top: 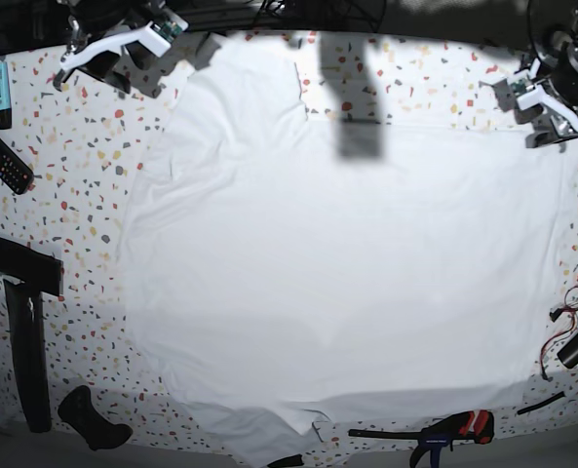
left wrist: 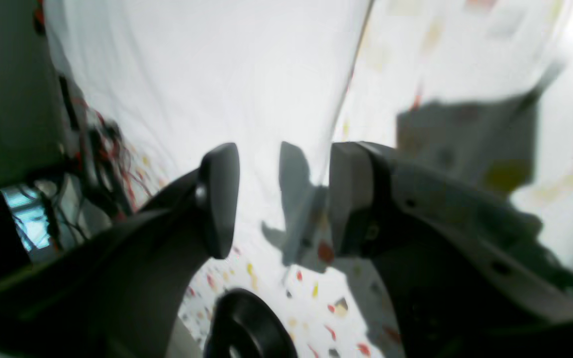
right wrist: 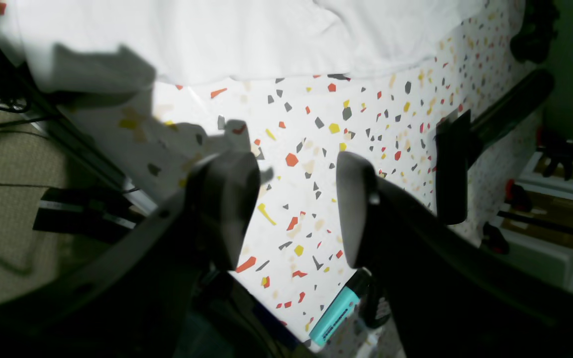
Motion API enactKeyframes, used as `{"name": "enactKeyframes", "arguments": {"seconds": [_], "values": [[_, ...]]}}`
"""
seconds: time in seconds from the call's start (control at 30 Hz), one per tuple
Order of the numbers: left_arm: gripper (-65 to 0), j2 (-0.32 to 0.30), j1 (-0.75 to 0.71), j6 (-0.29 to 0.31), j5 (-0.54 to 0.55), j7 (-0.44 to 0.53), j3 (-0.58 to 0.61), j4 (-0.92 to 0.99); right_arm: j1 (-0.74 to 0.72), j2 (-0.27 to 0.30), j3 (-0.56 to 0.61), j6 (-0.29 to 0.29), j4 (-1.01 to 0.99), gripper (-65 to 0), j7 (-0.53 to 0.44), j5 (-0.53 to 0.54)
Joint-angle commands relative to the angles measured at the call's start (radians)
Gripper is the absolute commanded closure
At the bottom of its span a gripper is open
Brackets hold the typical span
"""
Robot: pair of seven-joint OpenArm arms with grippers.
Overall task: Fold the T-shirt properly
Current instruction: 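Position both grippers above the shirt's collar-side corners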
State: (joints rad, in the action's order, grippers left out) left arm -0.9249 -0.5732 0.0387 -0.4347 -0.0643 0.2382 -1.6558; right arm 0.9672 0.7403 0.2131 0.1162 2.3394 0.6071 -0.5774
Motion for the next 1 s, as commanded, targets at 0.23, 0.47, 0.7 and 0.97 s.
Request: {"name": "enactKeyframes", "arguments": {"seconds": [0.23,0.47,0.7,0.97], "values": [[-28.1,-0.021,0.106,-0.019,-0.002,0.01,-0.007,0.142,0.008,0.008,-0.003,-0.012,0.017,-29.7,-0.01,-0.015],[-28.1,-0.021,0.105,-0.019,-0.003,0.009,-0.007,0.16,0.008,0.008,-0.003,-0.012,0.017,-29.7,-0.009,-0.015],[-28.1,-0.021,0.105,-0.019,-0.036,-0.092,-0.007,0.151,0.008,0.008,-0.003,-0.012,0.017,-29.7,-0.01,-0.015],[-28.1,-0.021,0.105,-0.019,-0.035,-0.156,-0.007,0.062,0.008,0.008,-0.003,-0.012,0.017,-29.7,-0.009,-0.014]]}}
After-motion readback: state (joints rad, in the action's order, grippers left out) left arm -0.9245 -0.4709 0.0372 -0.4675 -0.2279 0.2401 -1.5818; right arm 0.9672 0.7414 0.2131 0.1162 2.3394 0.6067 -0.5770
